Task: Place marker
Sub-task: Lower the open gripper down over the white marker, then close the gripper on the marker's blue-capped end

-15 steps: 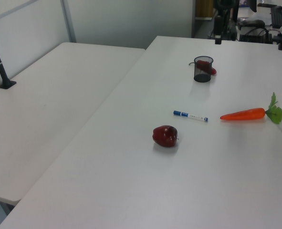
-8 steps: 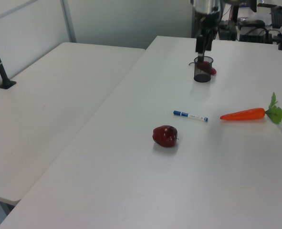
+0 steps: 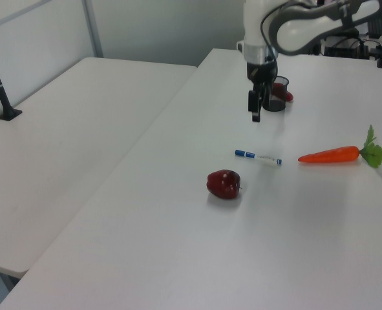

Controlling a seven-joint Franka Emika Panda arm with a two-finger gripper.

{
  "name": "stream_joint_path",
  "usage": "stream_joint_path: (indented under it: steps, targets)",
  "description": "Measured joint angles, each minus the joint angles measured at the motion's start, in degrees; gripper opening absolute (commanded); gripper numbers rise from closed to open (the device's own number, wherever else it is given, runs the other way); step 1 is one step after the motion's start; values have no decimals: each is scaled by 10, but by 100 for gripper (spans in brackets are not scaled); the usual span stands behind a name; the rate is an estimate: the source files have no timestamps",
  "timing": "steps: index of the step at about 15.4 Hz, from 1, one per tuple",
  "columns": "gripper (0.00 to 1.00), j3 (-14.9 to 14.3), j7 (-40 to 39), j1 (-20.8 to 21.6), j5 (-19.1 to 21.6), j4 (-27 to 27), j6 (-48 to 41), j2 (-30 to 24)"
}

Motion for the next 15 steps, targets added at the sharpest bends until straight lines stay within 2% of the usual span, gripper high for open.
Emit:
stream_joint_path:
  steps: [6, 7, 11, 15]
  targets:
    - [100, 0, 0, 10, -9, -14, 48, 57]
    - [96, 0, 0, 10, -10, -15, 59, 68]
    - [67, 0, 3, 10, -10, -15, 100, 96]
    - [47, 0, 7, 10, -10, -15, 110, 99]
